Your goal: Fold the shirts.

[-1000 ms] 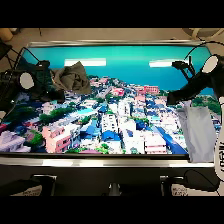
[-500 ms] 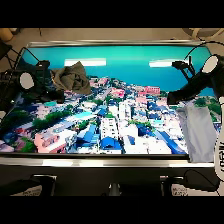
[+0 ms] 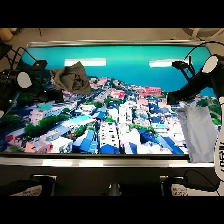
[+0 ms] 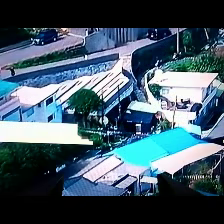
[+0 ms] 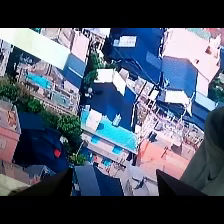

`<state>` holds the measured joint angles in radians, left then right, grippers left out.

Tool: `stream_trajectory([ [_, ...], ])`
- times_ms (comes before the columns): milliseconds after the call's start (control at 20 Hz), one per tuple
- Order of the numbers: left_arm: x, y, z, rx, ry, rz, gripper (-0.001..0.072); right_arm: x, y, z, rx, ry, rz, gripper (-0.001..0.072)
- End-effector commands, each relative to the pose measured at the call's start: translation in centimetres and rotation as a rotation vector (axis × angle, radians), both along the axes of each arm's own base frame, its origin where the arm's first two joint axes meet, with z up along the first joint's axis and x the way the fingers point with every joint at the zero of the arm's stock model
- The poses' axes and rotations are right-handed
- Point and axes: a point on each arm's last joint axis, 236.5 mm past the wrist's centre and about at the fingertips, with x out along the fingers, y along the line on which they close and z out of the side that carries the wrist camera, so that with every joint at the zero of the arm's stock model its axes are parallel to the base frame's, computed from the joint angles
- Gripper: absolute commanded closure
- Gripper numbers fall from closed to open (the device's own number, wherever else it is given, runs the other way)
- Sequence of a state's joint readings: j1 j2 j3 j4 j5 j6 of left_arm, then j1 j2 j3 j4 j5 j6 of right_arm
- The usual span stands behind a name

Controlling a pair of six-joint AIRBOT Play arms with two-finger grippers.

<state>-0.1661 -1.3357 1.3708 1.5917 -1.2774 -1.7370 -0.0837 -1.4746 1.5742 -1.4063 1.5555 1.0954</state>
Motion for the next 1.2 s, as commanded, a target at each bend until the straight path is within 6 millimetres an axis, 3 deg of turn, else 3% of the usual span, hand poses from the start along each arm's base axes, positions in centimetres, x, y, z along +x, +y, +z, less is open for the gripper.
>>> stream_trajectory([
  [0,1.0,-0.2,0.2,-0.011,-0.039,0.001,0.0035,1.1,-0.1,0.1,-0.003,-0.045,-0.007,0.0153],
  [200,3.2,-0.5,0.3,-0.023,-0.119,0.002,0.0037,3.1,-1.1,0.5,-0.045,-0.134,-0.023,0.0154],
  [250,4.6,-0.8,0.6,-0.035,-0.173,0.005,0.0037,3.4,-1.4,0.5,-0.055,-0.147,-0.025,0.0156],
  [350,9.1,-1.2,2.0,-0.071,-0.35,0.02,0.0044,5.9,-1.6,1.4,-0.062,-0.258,-0.041,0.0164],
  [400,11.0,-0.6,2.2,-0.079,-0.397,0.042,0.0115,6.6,-1.7,1.7,-0.063,-0.288,-0.046,0.0164],
  [450,12.7,0.7,1.6,-0.089,-0.401,0.095,0.0115,7.0,-1.7,1.8,-0.061,-0.307,-0.048,0.0163],
  [550,15.9,3.0,-0.4,-0.155,-0.36,0.193,0.0111,7.2,-1.7,1.9,-0.064,-0.315,-0.045,0.0163],
  [650,18.1,3.8,-3.6,-0.245,-0.274,0.265,0.0102,6.7,-1.6,1.7,-0.061,-0.295,-0.04,0.0163],
  [800,18.4,5.0,-9.9,-0.235,-0.104,0.305,0.0096,6.2,-0.8,1.6,-0.024,-0.27,-0.037,0.0163],
  [950,19.9,5.3,-12.4,-0.282,-0.105,0.411,0.0105,6.2,-0.8,1.6,-0.034,-0.278,0.0,0.0162],
  [1000,20.5,5.2,-12.3,-0.294,-0.131,0.417,0.0288,6.3,-0.7,1.6,-0.032,-0.279,-0.001,0.0162],
  [1050,20.8,5.3,-12.2,-0.297,-0.143,0.418,0.0634,6.4,-0.2,1.8,-0.011,-0.287,-0.003,0.0168],
  [1100,20.8,5.3,-11.9,-0.298,-0.145,0.418,0.0685,6.3,0.4,2.1,0.014,-0.293,0.016,0.0207],
  [1150,21.0,5.3,-11.0,-0.3,-0.16,0.413,0.0686,6.3,0.8,2.8,0.023,-0.309,0.039,0.0224],
])
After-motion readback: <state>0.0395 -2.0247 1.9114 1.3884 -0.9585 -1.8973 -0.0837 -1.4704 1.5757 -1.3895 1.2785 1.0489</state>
